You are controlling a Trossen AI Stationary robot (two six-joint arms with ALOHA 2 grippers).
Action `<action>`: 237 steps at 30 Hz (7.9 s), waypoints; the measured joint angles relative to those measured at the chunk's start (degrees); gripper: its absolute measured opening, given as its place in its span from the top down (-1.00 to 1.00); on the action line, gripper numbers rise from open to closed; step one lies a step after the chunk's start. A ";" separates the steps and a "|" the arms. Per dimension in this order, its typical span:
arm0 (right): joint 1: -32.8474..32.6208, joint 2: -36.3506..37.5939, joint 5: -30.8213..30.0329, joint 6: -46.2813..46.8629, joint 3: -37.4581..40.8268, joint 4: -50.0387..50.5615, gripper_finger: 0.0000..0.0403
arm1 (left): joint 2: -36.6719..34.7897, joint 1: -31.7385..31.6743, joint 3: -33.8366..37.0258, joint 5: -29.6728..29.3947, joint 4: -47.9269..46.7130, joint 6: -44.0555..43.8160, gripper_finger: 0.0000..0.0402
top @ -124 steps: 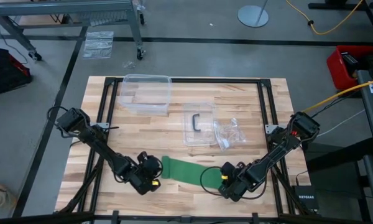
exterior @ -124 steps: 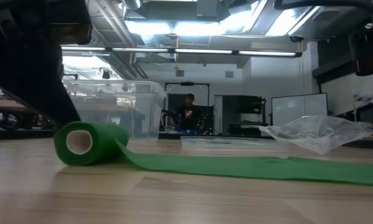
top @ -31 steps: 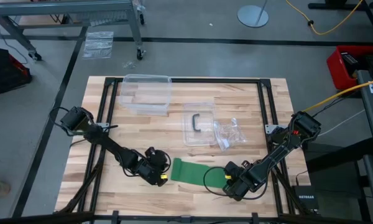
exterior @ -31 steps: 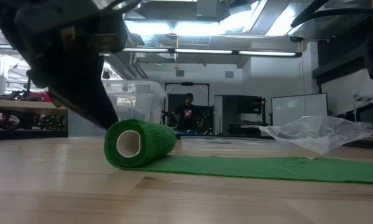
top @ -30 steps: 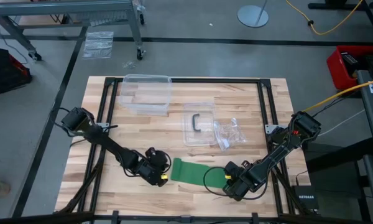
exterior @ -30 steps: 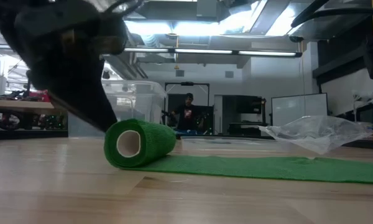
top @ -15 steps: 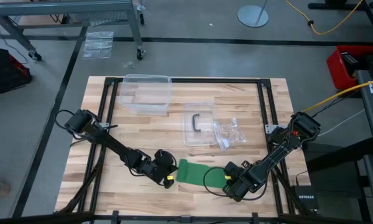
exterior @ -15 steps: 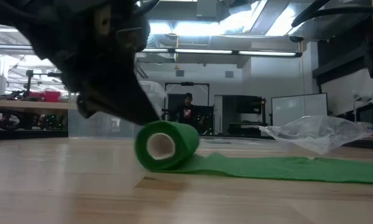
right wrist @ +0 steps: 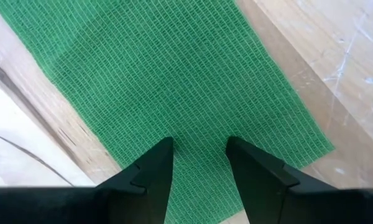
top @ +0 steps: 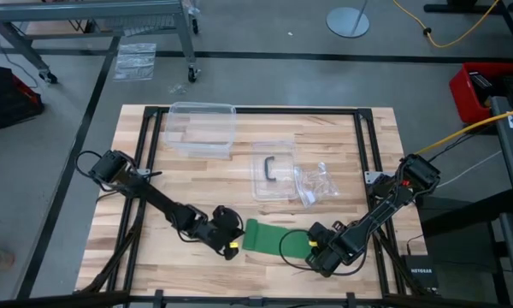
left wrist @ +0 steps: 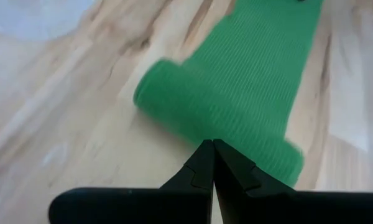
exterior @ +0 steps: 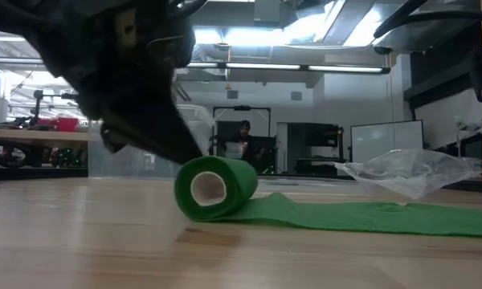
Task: Roll bandage
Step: Roll the green bandage
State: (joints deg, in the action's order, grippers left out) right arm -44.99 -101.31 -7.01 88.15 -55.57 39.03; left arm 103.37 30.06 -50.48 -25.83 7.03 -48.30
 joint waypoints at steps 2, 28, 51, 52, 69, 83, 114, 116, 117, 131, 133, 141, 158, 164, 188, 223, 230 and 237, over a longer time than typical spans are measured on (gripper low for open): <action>0.00 0.02 -0.01 0.11 0.00 0.00 0.18 | 0.01 0.38 0.00 0.07 -0.73 -0.95 1.00; 0.00 0.19 -1.22 0.34 0.00 -0.51 0.18 | 1.70 -1.23 -2.36 1.79 7.40 3.87 1.00; -0.04 5.40 -15.32 -0.08 0.17 -2.02 0.18 | 1.68 -4.39 -7.80 3.83 5.77 36.95 1.00; -0.04 5.46 -15.41 -0.08 0.17 -2.08 0.18 | 1.68 -5.13 -7.80 3.83 5.02 36.87 1.00; 0.00 5.57 -19.61 -2.57 0.07 -6.63 0.18 | 3.07 -7.57 -7.82 10.11 -0.48 36.78 1.00; 0.00 5.59 -20.92 -3.14 0.04 -8.76 0.18 | 10.21 -7.36 -8.81 11.74 2.84 33.44 1.00; 0.00 5.61 -20.87 -6.00 0.00 -13.62 0.18 | 9.11 -7.12 -8.24 14.63 6.29 34.18 0.87; 0.00 5.61 -20.87 -6.02 0.00 -13.60 0.18 | 8.17 -7.13 -8.19 15.17 5.88 34.10 0.78; 0.00 5.61 -20.89 -6.02 0.00 -13.56 0.18 | 7.83 -7.13 -8.11 15.23 5.82 34.24 0.72; 0.00 5.66 -20.41 -7.52 0.00 -13.60 0.18 | 5.53 -5.43 -8.26 14.41 6.68 56.34 0.20; 0.00 5.68 -20.09 -7.62 0.00 -13.60 0.18 | 3.86 -4.97 -8.28 14.33 6.23 61.01 0.20; 0.00 5.68 -16.31 -7.66 0.00 -13.68 0.18 | -5.34 -4.75 -8.46 13.83 -8.13 71.94 0.20; 0.00 5.68 -15.79 -7.64 0.00 -20.08 0.18 | -3.30 -5.68 -8.57 8.69 -15.27 105.18 0.22; 0.00 5.68 -16.09 -7.62 0.00 -21.36 0.18 | -1.01 -6.20 -8.55 8.88 -14.14 110.37 0.26; 0.00 5.68 -16.55 -7.64 0.00 -22.49 0.18 | 6.54 -5.55 -8.74 8.83 -5.37 129.78 0.29; 0.00 5.59 -15.34 -9.10 0.00 -22.40 0.18 | 5.71 4.82 -8.56 -11.28 -33.45 107.76 0.98; 0.00 5.59 -14.47 -8.77 0.00 -21.45 0.18 | 2.15 6.63 -8.24 -10.16 -39.53 94.52 0.98; 1.46 3.70 -17.09 -5.64 0.01 -21.06 0.18 | -0.56 6.65 -8.35 -8.56 -34.46 81.87 0.98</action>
State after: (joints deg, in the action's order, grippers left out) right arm -43.53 -97.61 -24.10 82.51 -55.56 17.97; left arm 102.81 36.71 -58.83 -34.39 -27.42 33.58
